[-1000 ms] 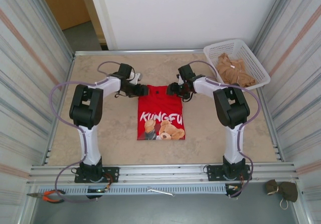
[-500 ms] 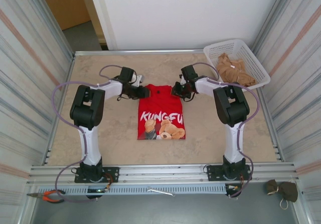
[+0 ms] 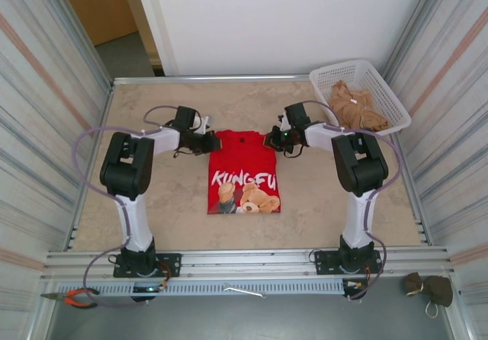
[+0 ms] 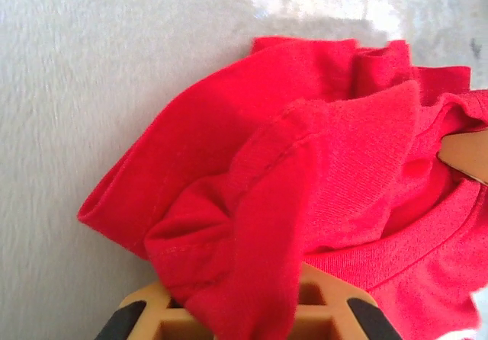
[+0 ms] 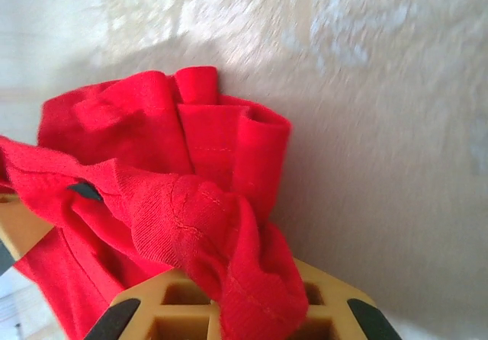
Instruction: Fold the inside-out t-shirt
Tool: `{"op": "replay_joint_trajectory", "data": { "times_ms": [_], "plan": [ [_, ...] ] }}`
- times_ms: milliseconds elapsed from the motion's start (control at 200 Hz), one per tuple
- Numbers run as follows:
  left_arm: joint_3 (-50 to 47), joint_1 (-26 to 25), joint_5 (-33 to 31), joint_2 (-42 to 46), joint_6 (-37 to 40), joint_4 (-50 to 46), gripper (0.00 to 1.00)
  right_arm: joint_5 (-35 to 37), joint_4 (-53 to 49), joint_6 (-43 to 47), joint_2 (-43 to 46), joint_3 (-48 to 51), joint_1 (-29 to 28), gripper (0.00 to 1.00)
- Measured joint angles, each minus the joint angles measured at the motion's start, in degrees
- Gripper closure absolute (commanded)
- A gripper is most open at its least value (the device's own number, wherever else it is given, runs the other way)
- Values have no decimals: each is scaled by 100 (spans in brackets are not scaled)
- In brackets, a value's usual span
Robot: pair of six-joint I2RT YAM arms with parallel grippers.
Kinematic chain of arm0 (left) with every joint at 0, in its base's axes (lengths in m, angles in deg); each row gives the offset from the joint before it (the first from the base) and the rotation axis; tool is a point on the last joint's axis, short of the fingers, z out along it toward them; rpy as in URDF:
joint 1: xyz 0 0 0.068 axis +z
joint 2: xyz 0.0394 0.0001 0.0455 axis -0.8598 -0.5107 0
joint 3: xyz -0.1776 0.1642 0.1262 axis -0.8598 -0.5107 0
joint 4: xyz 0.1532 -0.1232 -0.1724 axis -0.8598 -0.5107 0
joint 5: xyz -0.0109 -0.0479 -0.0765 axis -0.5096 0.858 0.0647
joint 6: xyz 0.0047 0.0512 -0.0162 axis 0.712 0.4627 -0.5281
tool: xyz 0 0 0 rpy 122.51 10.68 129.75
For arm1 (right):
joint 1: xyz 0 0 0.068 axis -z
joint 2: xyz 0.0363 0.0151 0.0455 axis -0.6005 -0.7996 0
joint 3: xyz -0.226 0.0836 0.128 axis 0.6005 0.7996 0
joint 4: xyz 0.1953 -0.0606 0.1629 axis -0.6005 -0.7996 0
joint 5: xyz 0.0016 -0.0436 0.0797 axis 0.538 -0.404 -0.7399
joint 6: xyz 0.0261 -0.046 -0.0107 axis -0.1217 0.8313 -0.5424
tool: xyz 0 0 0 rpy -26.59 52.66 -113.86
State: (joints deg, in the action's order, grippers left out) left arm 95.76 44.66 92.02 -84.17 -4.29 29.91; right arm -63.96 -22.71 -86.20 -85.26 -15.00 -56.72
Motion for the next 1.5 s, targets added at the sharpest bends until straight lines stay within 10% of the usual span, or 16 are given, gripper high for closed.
{"op": "replay_joint_trajectory", "data": {
  "times_ms": [416,907,1498],
  "plan": [
    [74,201,332,229,-219,352,100,-304,435,-474,339,-107,116,100],
    [3257,439,588,-247,-221,-487,100,-649,72,-835,-48,-2522,621,100],
    [-2138,-46,372,2253,-428,667,99,-142,546,-785,2297,1902,-385,100]
  ]
}}
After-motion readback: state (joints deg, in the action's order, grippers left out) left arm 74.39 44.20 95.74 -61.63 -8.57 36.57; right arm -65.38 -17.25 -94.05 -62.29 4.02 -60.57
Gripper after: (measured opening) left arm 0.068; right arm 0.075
